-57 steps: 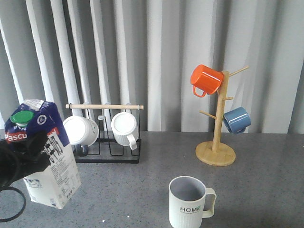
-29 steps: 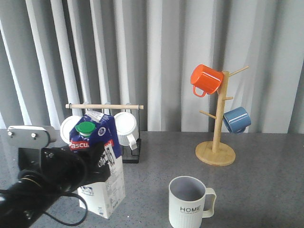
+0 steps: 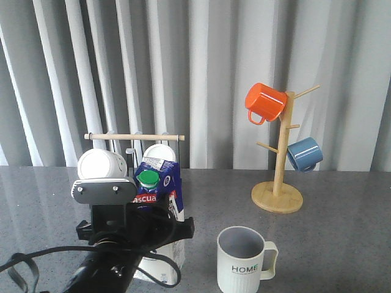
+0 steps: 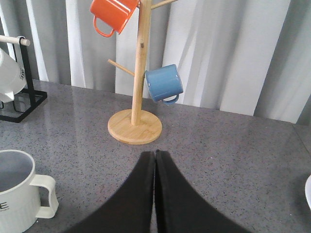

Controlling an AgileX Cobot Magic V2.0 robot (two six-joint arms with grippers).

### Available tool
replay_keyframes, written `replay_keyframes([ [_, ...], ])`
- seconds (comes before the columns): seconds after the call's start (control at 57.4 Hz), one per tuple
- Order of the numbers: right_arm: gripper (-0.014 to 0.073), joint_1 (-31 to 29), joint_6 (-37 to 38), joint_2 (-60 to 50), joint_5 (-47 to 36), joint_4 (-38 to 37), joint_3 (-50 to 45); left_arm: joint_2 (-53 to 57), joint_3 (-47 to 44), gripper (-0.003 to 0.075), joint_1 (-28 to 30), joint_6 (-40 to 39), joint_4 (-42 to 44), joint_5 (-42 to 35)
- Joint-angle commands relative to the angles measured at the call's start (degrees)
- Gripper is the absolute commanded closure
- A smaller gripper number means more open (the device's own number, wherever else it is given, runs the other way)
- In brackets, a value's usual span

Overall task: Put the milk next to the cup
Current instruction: 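Lift the milk carton with the left gripper toward the HOME mug, then lower the milk carton beside the HOME mug with the left gripper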

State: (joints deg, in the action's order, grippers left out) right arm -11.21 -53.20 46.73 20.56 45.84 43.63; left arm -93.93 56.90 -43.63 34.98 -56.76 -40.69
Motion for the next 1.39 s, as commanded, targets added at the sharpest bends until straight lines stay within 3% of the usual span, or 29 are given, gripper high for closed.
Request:
replay_keyframes([
  [0.0, 0.0603, -0.41, -0.59, -0.55, -2.87, 0.69, 2.06, -0.03, 3.6, 0.0655, -2.26, 2.31, -1.02, -5.34],
  [0.122, 0.0603, -0.41, -0.59, -0.55, -2.87, 0.69, 2.06, -2.37, 6.0, 0.0655, -4.24, 2.31, -1.94, -7.87],
  [0.209, 0.0603, -0.41, -0.59, -0.55, -2.87, 0.69, 2.06, -3.81, 8.23, 0.0655, -4.59, 2.39, -7.13, -9.97],
  [0.349, 0.0603, -0.41, -0.59, -0.55, -2.87, 0.69, 2.06, -6.65, 11.46, 0.0655, -5.0, 9.16, -14.02, -12.53],
  [0.471, 0.0603, -0.41, -0.59, -0.55, -2.87, 0.69, 2.06, -7.68, 12.48, 0.0655, -6.07, 10.42, -17.52, -14.63],
  [0.819, 0.0603, -0.41, -0.59, -0.55, -2.87, 0.69, 2.06, -10.92, 12.81, 0.0655, -8.93, 10.25, -17.47, -17.66],
  [1.377, 0.0603, -0.41, -0.59, -0.55, -2.87, 0.69, 2.06, -11.52, 12.81, 0.0655, -8.93, 10.39, -17.47, -17.62],
])
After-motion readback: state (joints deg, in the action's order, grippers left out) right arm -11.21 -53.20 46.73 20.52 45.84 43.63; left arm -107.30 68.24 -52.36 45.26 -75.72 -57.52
